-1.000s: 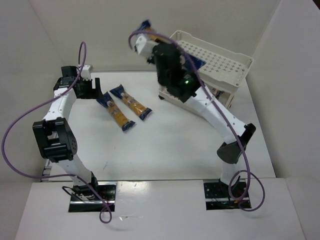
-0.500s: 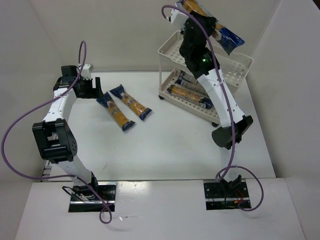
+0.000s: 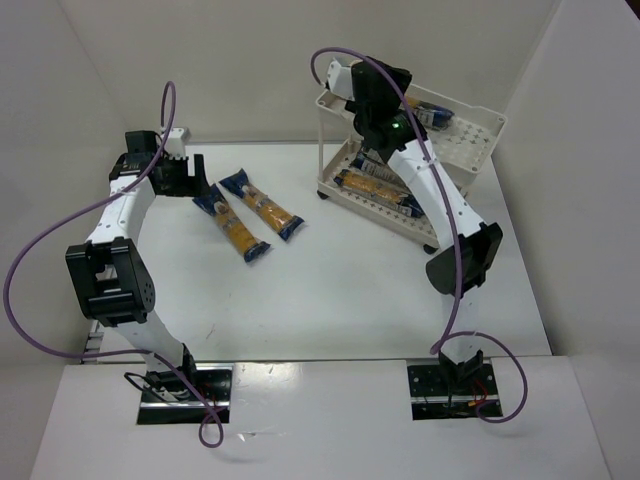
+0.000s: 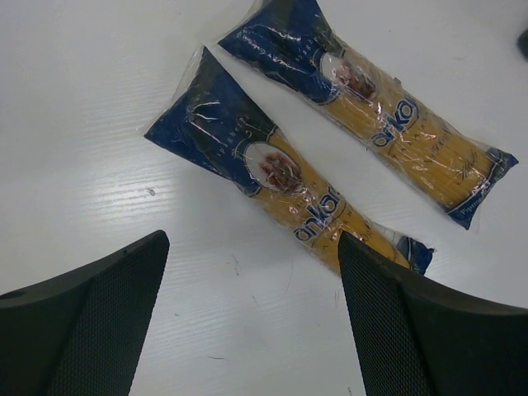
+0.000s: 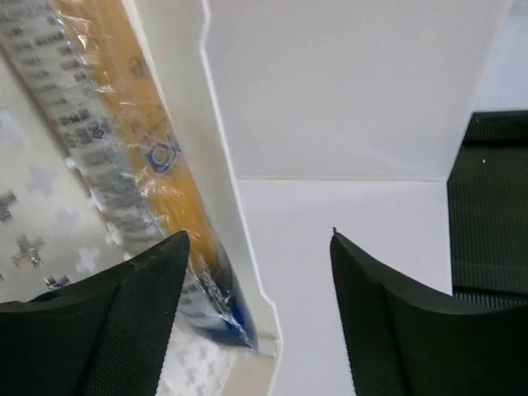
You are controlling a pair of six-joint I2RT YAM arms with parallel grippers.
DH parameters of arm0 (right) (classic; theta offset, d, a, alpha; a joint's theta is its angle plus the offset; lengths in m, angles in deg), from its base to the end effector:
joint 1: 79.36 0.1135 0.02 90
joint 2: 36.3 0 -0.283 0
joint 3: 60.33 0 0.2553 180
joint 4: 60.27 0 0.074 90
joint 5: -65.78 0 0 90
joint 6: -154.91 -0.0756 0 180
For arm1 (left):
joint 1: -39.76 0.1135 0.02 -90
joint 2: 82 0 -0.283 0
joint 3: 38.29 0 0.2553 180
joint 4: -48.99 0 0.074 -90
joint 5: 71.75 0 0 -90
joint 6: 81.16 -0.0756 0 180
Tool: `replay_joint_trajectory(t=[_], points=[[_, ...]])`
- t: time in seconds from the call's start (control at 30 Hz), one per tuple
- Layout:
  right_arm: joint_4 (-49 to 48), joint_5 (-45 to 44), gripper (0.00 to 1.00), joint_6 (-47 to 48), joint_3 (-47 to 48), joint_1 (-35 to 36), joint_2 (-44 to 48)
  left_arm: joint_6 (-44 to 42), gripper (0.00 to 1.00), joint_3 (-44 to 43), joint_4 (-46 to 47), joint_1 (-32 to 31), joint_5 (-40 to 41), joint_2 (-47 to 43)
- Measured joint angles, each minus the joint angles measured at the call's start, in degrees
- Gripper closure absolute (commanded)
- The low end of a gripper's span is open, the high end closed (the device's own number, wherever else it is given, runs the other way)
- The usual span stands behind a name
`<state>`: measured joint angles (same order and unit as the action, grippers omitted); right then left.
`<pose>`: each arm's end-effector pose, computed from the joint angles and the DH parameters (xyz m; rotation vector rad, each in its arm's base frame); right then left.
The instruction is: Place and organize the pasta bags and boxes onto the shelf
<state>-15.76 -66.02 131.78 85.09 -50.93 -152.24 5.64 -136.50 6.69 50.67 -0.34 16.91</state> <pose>0.4566 0.1899 0.4598 -0.9959 1.6361 -1.1269 0.4225 0.0569 0.2906 0.0086 2.2860 -0.2486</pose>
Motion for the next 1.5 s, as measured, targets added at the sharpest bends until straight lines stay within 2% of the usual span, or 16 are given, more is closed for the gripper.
replay_joint_trajectory(t=[0.07,0.23,0.33,0.4,0.43,0.6,0.67,0.8,0.93,1.13,1.27,1.33,1.37,1.4,1.43,1.5], points=[[-0.1,0.2,0.21,-0.1,0.0,-0.1,1.0,0.0,0.1,0.0,0.0,0.0,-0.1,0.0],[-1.1,0.2,0.21,-0.9,0.4,-0.7,4.7,0.0,0.1,0.0,0.0,0.0,-0.6,0.0],[-1.7,0.0,0.21,-2.5,2.7,-1.1,5.2,0.5,0.01,0.0,0.0,0.0,-0.7,0.0],[-2.3,0.1,0.18,-4.8,5.0,-1.1,5.2,1.3,0.0,-0.1,0.0,0.0,-0.7,0.2],[-2.4,0.1,0.13,-6.2,6.5,-1.1,5.2,2.4,0.0,-0.3,0.0,0.0,-0.8,0.6],[-5.2,0.5,0.13,-18.9,17.1,-0.8,5.3,11.0,0.0,-2.1,1.8,-0.5,-2.8,6.0],[-6.1,0.5,0.13,-25.4,18.3,-0.8,6.9,15.2,0.0,-1.6,2.3,-1.1,-3.3,8.7],[-7.8,-0.7,0.11,-34.2,15.5,-0.7,11.1,23.7,0.0,1.7,2.5,-3.5,-4.4,13.4],[-9.5,-2.4,0.11,-37.5,11.5,-0.7,12.4,29.6,0.0,1.5,0.4,-5.9,-4.3,18.1],[-9.2,-3.1,0.11,-39.3,9.8,-0.7,10.0,33.2,0.0,-3.1,-2.1,-7.5,1.2,20.5],[-9.2,-3.4,0.18,-39.4,9.5,-0.7,9.6,33.1,0.0,-5.6,-4.2,-9.7,5.7,21.7],[-9.4,-3.6,0.25,-39.4,9.5,-0.7,9.6,31.9,0.06,-6.9,-5.1,-11.5,9.0,22.4],[-9.5,-3.7,0.26,-39.4,9.5,-0.7,9.6,31.5,0.12,-7.3,-5.3,-12.2,10.6,22.6],[-9.6,-3.9,0.28,-39.4,9.5,-0.7,9.6,30.8,0.25,-7.6,-5.4,-12.9,12.2,22.9],[-9.6,-3.9,0.28,-39.4,9.5,-0.7,9.6,30.1,0.48,-7.8,-5.4,-13.3,13.5,23.1],[-9.6,-4.0,0.29,-39.3,9.5,-0.7,9.6,30.4,0.69,-7.7,-4.7,-13.8,14.7,23.3]])
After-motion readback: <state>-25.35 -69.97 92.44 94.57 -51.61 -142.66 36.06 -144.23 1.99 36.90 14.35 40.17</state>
